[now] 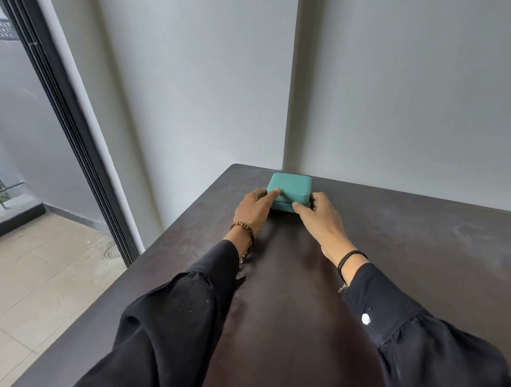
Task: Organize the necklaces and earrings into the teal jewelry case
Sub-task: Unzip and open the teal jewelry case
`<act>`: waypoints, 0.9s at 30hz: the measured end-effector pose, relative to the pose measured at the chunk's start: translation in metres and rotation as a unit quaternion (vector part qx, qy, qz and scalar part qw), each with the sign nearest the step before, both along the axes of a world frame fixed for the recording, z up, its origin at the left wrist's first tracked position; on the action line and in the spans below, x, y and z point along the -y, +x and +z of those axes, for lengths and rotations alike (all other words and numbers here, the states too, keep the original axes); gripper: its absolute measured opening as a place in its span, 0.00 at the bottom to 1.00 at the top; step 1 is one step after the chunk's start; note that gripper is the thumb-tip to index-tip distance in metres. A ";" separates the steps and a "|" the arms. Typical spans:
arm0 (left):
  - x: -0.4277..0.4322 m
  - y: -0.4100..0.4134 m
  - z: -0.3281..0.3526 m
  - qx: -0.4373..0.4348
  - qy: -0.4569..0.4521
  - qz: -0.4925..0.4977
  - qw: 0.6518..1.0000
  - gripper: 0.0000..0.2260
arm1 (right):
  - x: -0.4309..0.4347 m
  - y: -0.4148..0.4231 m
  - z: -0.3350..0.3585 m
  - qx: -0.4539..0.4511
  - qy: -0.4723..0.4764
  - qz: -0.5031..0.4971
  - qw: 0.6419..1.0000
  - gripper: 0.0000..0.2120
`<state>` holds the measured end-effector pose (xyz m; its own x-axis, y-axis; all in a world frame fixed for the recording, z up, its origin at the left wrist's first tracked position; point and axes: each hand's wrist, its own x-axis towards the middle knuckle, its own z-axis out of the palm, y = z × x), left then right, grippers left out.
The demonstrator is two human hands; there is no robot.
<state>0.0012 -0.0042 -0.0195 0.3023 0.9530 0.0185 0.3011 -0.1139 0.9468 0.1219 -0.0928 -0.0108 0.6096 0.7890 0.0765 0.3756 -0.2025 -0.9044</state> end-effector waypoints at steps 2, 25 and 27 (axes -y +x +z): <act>0.013 -0.008 0.002 0.017 -0.014 0.001 1.000 0.21 | 0.012 -0.006 0.002 0.004 0.003 -0.013 1.000 0.15; 0.197 -0.166 0.016 0.005 0.042 0.061 0.997 0.12 | 0.190 -0.144 0.003 0.066 0.062 0.018 0.996 0.11; 0.206 -0.174 0.012 0.011 0.039 0.063 0.997 0.13 | 0.200 -0.152 -0.001 0.065 0.069 0.026 0.995 0.12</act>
